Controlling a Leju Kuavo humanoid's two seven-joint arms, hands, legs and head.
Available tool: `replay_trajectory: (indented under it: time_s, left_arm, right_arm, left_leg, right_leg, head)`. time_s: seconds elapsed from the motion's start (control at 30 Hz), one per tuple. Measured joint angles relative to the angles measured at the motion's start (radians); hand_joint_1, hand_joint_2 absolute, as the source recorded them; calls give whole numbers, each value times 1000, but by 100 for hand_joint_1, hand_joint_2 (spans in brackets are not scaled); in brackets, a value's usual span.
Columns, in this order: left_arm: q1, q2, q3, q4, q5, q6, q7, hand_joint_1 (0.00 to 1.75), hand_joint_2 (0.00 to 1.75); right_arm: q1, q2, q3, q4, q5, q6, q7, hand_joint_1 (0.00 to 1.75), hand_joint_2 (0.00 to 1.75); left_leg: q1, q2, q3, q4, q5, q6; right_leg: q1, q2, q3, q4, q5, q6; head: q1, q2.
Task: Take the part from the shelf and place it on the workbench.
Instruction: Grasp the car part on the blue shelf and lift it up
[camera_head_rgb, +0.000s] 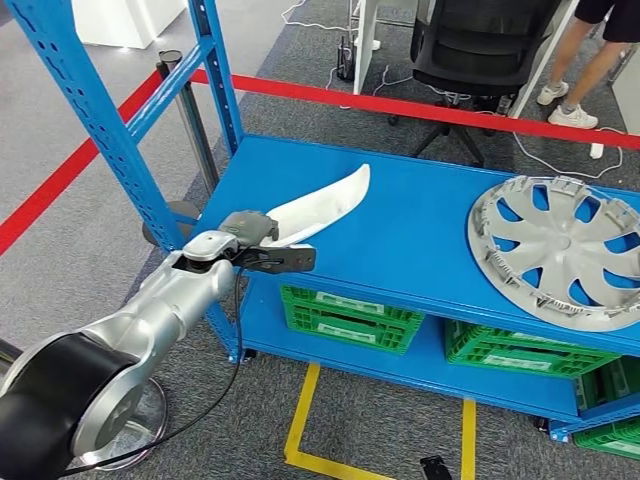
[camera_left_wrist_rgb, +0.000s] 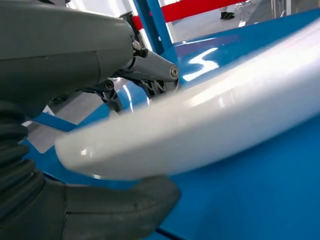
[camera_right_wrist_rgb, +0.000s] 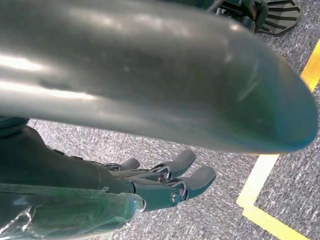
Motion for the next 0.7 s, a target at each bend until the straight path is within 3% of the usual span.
replay_trajectory:
  time_s: [0.37, 0.7]
  left_arm:
    - [22, 26, 0, 2, -3, 64, -11, 175, 175]
    - [35, 35, 0, 2, -5, 67, -12, 175, 175]
  right_arm:
    - [0, 0, 1, 0, 2, 6, -2, 0, 0]
    - [0, 1, 2, 0, 2, 6, -2, 0, 0]
  left_leg:
    - [0, 0, 0, 0, 0, 0]
    - [0, 0, 0, 0, 0, 0]
  right_leg:
    - [0, 0, 0, 0, 0, 0]
    - [0, 0, 0, 0, 0, 0]
  head:
    - [0, 0]
    - [0, 0]
